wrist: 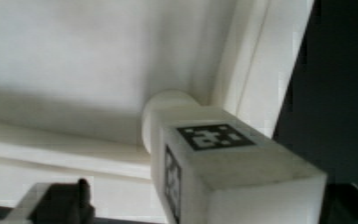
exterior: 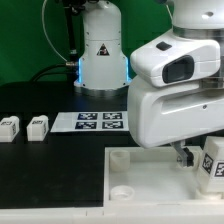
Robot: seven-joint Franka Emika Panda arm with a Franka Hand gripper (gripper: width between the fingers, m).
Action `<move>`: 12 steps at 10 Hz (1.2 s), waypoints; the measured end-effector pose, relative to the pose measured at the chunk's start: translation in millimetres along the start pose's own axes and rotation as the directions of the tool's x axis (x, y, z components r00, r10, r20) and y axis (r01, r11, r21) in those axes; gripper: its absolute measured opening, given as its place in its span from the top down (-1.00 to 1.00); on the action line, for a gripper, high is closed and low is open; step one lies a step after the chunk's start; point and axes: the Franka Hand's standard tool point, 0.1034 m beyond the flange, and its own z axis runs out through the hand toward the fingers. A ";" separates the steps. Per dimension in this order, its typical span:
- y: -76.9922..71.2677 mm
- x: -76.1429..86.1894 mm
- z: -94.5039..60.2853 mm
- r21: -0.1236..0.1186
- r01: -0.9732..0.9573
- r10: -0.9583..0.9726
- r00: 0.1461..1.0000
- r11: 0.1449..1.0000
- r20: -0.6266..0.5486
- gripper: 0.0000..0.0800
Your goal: Assemble one leg
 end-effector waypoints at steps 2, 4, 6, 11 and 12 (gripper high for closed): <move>1.2 -0.2 0.2 -0.001 -0.228 0.228 0.974 0.974 0.000 0.26; 5.2 1.3 0.0 0.013 -0.462 0.463 0.886 0.887 -0.011 0.26; 14.4 2.9 0.7 0.071 -0.660 0.663 0.748 0.748 -0.031 0.27; 4.0 -5.7 5.1 0.156 -0.987 0.992 0.047 0.029 0.114 0.27; 1.9 -4.6 6.3 0.144 -0.981 0.983 -0.106 -0.128 0.150 0.27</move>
Offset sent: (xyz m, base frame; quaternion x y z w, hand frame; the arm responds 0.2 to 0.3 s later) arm 0.0000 0.0000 0.0000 0.0000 0.0000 0.2667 0.9638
